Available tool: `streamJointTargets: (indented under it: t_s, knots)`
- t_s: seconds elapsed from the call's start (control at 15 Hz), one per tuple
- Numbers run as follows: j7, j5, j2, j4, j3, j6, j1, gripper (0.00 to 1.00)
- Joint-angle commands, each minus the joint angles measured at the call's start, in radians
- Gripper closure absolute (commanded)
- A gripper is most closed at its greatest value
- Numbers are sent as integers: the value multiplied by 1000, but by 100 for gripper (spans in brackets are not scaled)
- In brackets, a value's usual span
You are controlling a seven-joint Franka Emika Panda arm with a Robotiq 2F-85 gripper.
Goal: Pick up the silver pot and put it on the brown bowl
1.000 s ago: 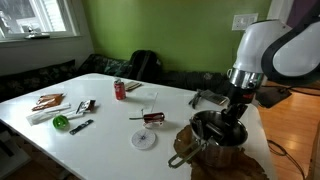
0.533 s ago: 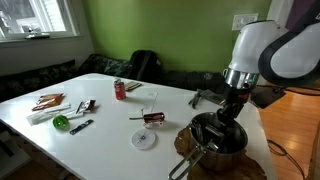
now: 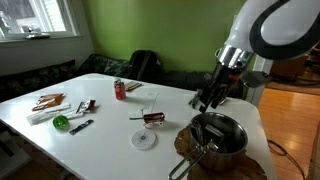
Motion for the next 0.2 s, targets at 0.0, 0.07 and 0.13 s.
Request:
streamJointTargets:
  t_s: [0.0,0.07,0.13]
  knots:
    - [-275,209,-129,19,-30,-56,71,0]
    - [-354,260,-112,50,-68,-100,80,0]
    - [-213,159,-100,21,-41,-34,69,0]
